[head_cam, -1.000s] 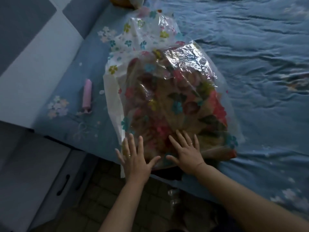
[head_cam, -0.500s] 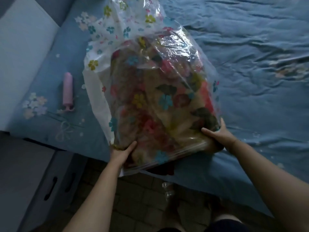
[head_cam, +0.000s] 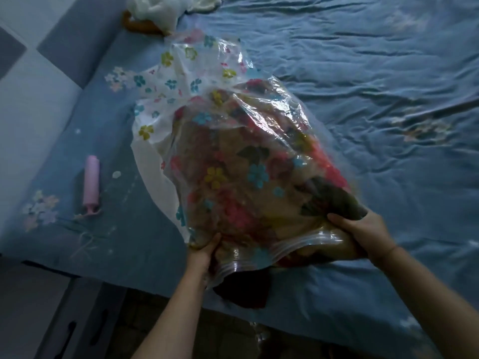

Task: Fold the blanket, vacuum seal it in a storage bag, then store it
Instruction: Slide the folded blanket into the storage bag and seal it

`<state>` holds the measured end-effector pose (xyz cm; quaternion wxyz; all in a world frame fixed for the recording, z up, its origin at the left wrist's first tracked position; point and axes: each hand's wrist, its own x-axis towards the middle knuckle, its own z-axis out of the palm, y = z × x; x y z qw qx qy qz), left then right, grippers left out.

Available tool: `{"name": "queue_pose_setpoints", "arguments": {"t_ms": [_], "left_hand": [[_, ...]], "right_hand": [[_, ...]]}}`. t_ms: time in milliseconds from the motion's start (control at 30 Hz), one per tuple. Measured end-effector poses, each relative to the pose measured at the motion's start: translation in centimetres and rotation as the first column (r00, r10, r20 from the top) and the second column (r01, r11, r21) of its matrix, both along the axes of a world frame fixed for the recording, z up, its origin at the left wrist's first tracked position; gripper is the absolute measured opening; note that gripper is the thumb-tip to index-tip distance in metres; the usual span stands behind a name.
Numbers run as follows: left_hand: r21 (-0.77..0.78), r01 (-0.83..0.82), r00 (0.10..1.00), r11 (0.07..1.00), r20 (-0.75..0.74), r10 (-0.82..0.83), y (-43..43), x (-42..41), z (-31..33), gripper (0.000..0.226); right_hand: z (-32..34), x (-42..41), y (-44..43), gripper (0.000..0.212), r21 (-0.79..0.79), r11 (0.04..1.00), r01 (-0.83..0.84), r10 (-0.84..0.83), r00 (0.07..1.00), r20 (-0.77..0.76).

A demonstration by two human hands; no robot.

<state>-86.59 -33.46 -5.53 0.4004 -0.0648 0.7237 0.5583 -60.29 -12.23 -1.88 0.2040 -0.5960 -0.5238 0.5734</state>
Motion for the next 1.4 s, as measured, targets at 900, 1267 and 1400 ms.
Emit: {"name": "queue_pose_setpoints", "arguments": {"t_ms": [900, 1267, 1400], "left_hand": [[-0.556, 0.226, 0.031, 0.800, -0.817, -0.576, 7.0, 2.1, 3.2, 0.097], [-0.723, 0.649, -0.604, 0.238, -0.679, -0.417, 15.7, 19.6, 2.3, 0.072], [-0.648, 0.725, -0.566, 0.234, -0.754, -0.334, 16.1, 19.7, 1.6, 0.038]], "right_hand": [[-4.0, 6.4, -6.1, 0.136, 0.033, 0.943, 0.331, -0.333, 0.937, 0.111], [-1.9, 9.9, -3.6, 0.086, -0.637, 0.746, 0.194, -0.663, 0.309, -0.681], [-1.6, 10.0, -2.7, 0.102, -0.682, 0.729, 0.063, -0.681, 0.169, -0.713]]}}
